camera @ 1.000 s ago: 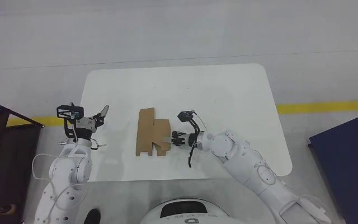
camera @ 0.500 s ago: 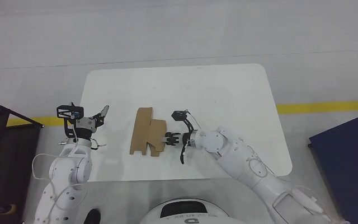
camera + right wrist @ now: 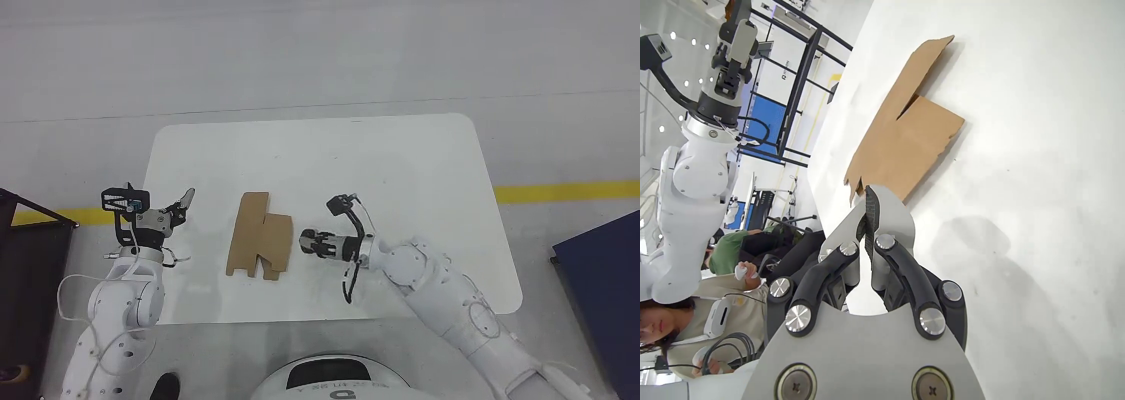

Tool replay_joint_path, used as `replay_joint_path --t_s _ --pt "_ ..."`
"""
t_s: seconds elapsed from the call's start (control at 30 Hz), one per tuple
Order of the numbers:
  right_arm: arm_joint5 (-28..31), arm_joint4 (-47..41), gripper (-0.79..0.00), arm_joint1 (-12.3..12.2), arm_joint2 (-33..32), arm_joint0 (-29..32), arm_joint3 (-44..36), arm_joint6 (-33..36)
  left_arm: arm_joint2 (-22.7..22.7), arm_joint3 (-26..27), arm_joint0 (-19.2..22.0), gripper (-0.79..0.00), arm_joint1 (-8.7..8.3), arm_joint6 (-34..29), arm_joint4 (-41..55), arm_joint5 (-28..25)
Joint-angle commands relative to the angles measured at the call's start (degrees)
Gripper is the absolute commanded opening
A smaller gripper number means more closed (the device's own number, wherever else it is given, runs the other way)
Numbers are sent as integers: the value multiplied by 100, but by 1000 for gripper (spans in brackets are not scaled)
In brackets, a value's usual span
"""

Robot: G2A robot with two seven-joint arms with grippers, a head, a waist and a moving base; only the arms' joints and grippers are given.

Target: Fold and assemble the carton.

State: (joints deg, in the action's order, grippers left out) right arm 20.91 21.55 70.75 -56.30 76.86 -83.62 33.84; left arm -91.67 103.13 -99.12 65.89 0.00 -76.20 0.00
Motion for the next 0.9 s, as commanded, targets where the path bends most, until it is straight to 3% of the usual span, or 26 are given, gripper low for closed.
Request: replay_joint_path --t_s 0.0,0.03,0.07,0.13,0.17,0.2,0.4,0.53,0.73,0.8,0.87 --pt "226 237 -317 -41 -52 116 -116 -56 0 0 0 0 0 0 0 0" --pt "357 347 -314 -47 -34 138 -175 -125 0 0 0 0 0 0 0 0" --pt "485 454 -256 -47 1 137 -197 -197 0 0 0 0 0 0 0 0" --pt "526 876 -249 -39 45 62 -219 -480 0 0 0 0 0 0 0 0" --pt "510 1149 -172 -29 76 42 -268 -737 0 0 0 0 0 0 0 0" --pt "482 1435 0 -21 110 38 -302 -1002 0 0 0 0 0 0 0 0" --pt "443 1728 0 -8 183 74 -315 -1288 -7 -7 -1 0 -1 -1 -25 10" --pt "443 1728 0 -8 183 74 -315 -1288 -166 -146 -30 0 -46 -129 -876 48" --pt "443 1728 0 -8 183 74 -315 -1288 -515 -483 161 0 -145 -1408 1192 -2607" --pt "443 1728 0 -8 183 74 -315 -1288 -580 -571 282 0 -170 -1775 1540 -2893" --pt "443 1728 0 -8 183 74 -315 -1288 -679 -615 381 0 -179 -1961 1786 -2834"
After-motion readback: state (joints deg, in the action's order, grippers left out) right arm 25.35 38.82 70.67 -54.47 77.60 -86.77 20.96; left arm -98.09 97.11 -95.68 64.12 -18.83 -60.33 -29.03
